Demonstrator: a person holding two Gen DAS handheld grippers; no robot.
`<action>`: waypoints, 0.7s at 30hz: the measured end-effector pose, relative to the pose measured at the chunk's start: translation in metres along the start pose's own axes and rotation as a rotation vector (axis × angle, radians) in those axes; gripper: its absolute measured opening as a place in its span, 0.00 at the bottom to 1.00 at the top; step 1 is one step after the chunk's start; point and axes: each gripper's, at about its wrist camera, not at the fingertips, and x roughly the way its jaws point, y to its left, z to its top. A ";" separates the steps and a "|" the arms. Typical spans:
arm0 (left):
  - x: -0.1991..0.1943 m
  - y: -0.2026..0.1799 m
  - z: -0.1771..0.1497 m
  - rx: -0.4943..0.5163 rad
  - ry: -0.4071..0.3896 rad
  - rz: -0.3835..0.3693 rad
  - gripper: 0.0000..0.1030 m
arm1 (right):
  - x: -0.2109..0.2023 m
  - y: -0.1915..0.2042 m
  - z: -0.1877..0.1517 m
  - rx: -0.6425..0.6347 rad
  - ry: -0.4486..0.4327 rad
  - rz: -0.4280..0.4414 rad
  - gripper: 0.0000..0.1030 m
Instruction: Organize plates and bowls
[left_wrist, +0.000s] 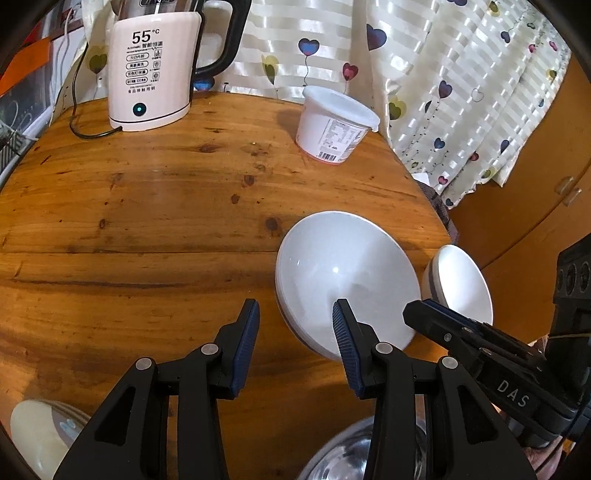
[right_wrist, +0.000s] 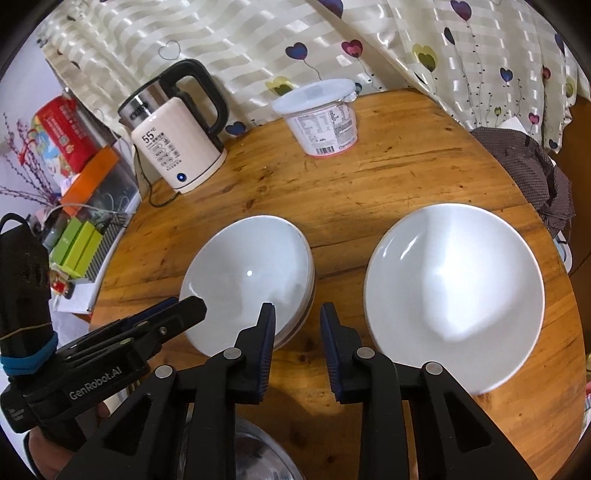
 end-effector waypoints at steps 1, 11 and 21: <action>0.002 0.000 0.000 0.000 0.002 -0.001 0.41 | 0.002 0.000 0.001 -0.001 0.002 0.002 0.22; 0.007 -0.001 0.000 0.021 0.006 -0.001 0.29 | 0.006 0.003 0.004 -0.014 0.003 0.007 0.18; -0.006 -0.004 -0.003 0.036 -0.016 0.004 0.29 | -0.004 0.008 0.002 -0.029 -0.014 0.009 0.18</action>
